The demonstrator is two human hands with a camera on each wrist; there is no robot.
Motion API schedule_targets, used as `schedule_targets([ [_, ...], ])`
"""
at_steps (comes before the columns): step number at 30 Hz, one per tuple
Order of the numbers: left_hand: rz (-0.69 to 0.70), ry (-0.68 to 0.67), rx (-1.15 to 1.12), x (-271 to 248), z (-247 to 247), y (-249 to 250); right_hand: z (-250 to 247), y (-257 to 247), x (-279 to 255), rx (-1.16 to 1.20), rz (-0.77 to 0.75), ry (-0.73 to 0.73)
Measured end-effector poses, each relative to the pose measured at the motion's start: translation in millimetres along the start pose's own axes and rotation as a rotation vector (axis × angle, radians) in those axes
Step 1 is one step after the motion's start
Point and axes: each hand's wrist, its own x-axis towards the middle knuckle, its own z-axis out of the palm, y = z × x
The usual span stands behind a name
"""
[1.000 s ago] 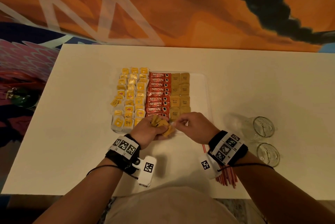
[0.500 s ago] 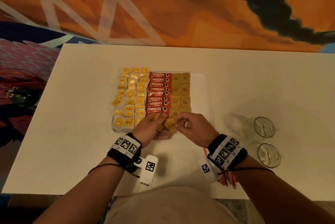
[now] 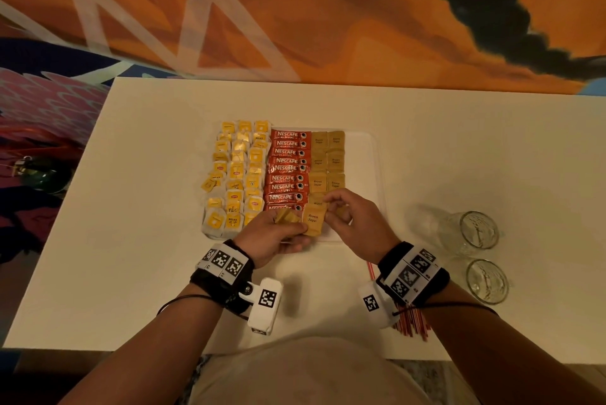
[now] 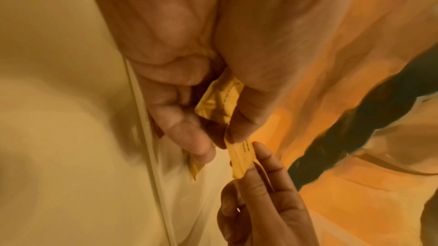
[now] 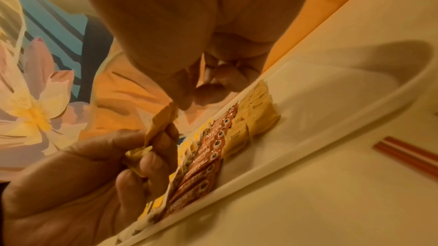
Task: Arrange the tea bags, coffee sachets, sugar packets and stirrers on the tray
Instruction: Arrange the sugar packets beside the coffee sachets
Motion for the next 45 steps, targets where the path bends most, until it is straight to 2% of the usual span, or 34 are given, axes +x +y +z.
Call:
schedule_targets([
  [5,0.031,0.054,0.026,1.4,2.1,-1.6,1.3,7.6,0.4,0.005,0.133,-0.023],
  [9,0.040,0.112,0.070,3.7,5.1,-6.1,4.6,10.0,-3.9,-0.020,0.128,-0.116],
  [14,0.058,0.135,0.090,4.4,7.7,-6.6,5.1,9.5,-3.5,0.061,0.182,-0.110],
  [20,0.055,0.088,0.114,3.4,8.8,-7.6,9.1,19.3,-5.5,-0.034,0.109,-0.097],
  [27,0.004,0.117,0.030,5.5,0.8,-4.3,2.4,27.5,1.2,-0.152,0.155,-0.025],
  [33,-0.014,0.115,-0.053,5.6,-9.4,-1.2,2.9,31.4,1.4,-0.181,0.235,-0.099],
  [37,0.008,0.119,-0.013,4.5,-13.3,-3.5,12.9,33.8,1.3,-0.173,0.249,-0.153],
  [45,0.050,0.122,0.075,-1.4,-13.9,-5.7,24.9,36.0,7.5,-0.262,0.296,-0.130],
])
